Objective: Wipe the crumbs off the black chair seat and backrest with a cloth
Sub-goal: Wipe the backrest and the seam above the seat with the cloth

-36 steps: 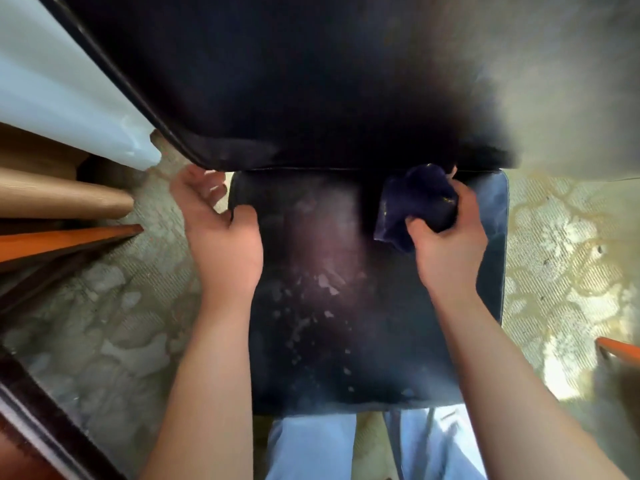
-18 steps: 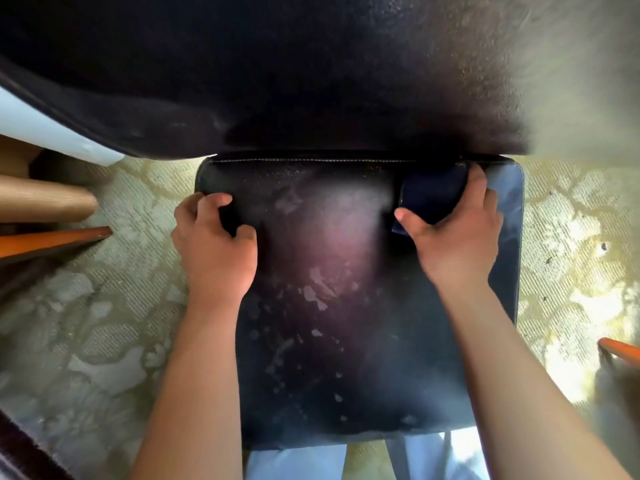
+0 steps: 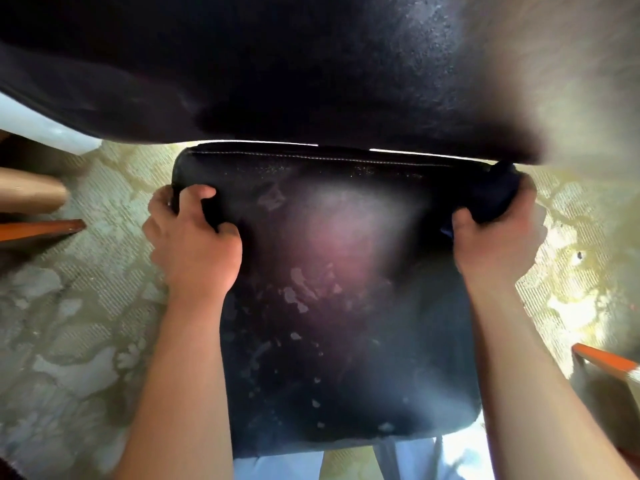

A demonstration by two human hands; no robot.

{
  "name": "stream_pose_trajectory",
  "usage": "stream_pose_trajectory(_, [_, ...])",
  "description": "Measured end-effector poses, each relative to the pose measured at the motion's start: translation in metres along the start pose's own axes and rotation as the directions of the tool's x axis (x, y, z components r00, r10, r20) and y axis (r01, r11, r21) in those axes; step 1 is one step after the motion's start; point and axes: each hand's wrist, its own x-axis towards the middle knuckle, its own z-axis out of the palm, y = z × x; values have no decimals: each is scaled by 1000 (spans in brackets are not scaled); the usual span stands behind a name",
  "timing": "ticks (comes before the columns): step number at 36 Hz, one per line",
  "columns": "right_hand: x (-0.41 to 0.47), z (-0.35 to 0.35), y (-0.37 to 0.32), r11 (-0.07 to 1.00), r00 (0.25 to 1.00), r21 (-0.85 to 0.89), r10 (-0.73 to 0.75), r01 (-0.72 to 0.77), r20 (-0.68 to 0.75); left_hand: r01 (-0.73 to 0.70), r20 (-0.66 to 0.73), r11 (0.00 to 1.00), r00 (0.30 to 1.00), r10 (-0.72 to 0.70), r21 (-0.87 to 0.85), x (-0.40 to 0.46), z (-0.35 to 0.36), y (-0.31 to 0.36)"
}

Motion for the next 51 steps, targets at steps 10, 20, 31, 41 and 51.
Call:
stream_pose_trajectory(10, [-2, 10, -23, 998, 996, 30, -59, 57, 72, -25, -87, 993, 996, 14, -119, 0, -2, -7])
stream_pose_trajectory(20, [-38, 39, -66, 983, 979, 95, -169, 158, 115, -45, -44, 985, 998, 38, -165, 2, -7, -21])
stream_pose_trajectory(31, [-83, 54, -109, 933, 910, 269, -310, 237, 276, -71, -5, 978, 997, 72, -197, 1, -17, -39])
stream_pose_trajectory(41, [-69, 19, -73, 981, 986, 154, -131, 114, 104, -66, 10, 977, 998, 69, -205, 4, -23, -48])
stream_pose_trajectory(51, [-94, 68, -126, 967, 954, 35, -256, 253, 157, -109, 61, 970, 990, 125, -217, 11, -24, -57])
